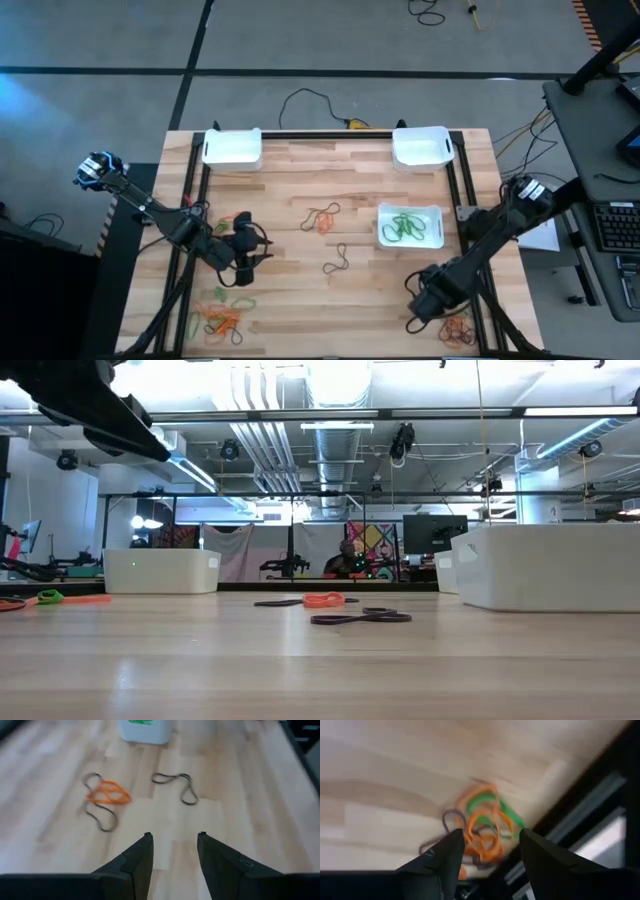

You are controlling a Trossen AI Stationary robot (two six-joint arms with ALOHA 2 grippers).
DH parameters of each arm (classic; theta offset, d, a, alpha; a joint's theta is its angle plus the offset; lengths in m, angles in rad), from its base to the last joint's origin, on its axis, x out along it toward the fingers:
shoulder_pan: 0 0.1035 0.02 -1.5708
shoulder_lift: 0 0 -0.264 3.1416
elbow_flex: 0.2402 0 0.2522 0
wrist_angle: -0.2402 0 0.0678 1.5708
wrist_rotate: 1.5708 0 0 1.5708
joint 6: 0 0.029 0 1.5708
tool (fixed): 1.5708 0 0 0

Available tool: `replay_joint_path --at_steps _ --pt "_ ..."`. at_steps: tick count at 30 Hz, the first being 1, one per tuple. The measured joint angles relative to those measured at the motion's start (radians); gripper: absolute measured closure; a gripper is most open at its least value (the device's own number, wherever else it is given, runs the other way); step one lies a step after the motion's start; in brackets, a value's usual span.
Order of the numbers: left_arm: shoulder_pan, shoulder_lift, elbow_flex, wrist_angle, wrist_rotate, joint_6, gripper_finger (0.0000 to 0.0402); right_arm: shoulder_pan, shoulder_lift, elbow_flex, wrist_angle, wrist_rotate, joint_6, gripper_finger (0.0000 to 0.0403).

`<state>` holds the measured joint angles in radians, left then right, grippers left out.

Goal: Sort rubber bands into baskets
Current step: Move the orange rubber bands to the center of the table

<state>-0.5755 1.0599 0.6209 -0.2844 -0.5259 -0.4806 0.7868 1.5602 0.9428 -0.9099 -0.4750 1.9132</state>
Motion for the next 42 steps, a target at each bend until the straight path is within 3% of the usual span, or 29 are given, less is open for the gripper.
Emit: replay_joint_path --at_steps 4,10,14,20,33,42 --pt "-0.001 0.0 0.0 -0.004 0.072 -0.076 0.0273 -0.002 0.019 -0.04 -0.051 -0.036 0.025 0.0225" --pt "-0.002 0.001 0.0 -0.005 0.072 -0.115 0.0286 -0.002 0.027 -0.069 -0.073 -0.077 0.005 0.0234" --pt "-0.002 0.01 0.0 0.0 0.072 -0.116 0.0286 -0.002 0.027 -0.129 -0.01 -0.077 -0.016 0.0238" --pt "-0.004 0.024 0.0 0.005 0.072 -0.15 0.0286 -0.004 0.027 -0.106 0.121 -0.084 -0.07 0.0236" --pt "-0.004 0.025 0.0 0.03 0.073 -0.169 0.0286 -0.004 0.045 -0.098 0.182 -0.104 -0.152 0.0237" --pt "-0.004 0.041 0.001 0.056 0.102 -0.189 0.0287 -0.005 0.127 -0.094 0.184 -0.127 -0.187 0.0279"
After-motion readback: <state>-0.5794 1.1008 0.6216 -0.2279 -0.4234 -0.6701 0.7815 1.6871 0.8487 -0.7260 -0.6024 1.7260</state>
